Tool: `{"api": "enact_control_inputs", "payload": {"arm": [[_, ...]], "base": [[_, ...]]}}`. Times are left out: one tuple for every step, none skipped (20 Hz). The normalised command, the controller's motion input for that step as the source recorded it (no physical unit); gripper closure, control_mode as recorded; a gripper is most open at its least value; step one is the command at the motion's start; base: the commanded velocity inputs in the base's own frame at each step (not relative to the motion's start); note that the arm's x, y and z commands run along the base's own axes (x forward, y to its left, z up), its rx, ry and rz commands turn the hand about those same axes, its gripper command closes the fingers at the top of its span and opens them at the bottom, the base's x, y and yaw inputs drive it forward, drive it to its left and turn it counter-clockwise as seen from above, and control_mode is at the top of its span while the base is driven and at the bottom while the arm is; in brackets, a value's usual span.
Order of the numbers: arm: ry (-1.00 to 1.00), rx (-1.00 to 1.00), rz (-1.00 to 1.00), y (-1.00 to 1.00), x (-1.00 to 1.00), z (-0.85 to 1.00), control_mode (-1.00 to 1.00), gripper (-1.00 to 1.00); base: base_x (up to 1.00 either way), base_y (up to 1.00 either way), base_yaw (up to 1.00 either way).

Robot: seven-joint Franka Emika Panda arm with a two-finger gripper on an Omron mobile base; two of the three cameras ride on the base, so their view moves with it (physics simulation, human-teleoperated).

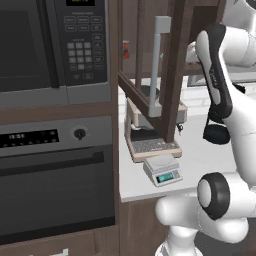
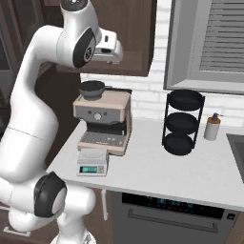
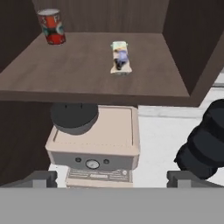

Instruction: Pick the bar and place it on the digital scale for weighing, and close the cabinet.

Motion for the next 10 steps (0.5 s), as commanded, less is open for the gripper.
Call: {"api": "enact_control_inputs", "payload": {"arm": [[-0.07,0.0,0.0,0.0,0.73,0.0,-1.0,-1.0],[-0.06,0.0,0.0,0.0,0.72,-0.02,-1.0,-1.0],[-0.07,0.0,0.0,0.0,0.7,-0.05,-1.0,-1.0],[-0.09,0.0,0.0,0.0,0.57,-0.09,-1.0,-1.0],[-0.11,0.0,0.0,0.01,0.52,-0.13,-1.0,-1.0],[-0.11,0.0,0.0,0.14,0.54,-0.18,-1.0,-1.0],[-0.11,-0.01,0.0,0.18,0.57,-0.22,-1.0,-1.0],[-0.09,0.0,0.0,0.14,0.59,-0.26,-1.0,-1.0],[-0.07,0.0,0.0,0.07,0.59,-0.3,-1.0,-1.0],[-0.06,0.0,0.0,0.01,0.51,-0.28,-1.0,-1.0]], "base": [[0.0,0.0,0.0],[0.0,0.0,0.0],[0.0,0.0,0.0],[0.0,0.0,0.0],[0.0,0.0,0.0],[0.0,0.0,0.0],[0.0,0.0,0.0],[0.0,0.0,0.0],[0.0,0.0,0.0],[0.0,0.0,0.0]]}}
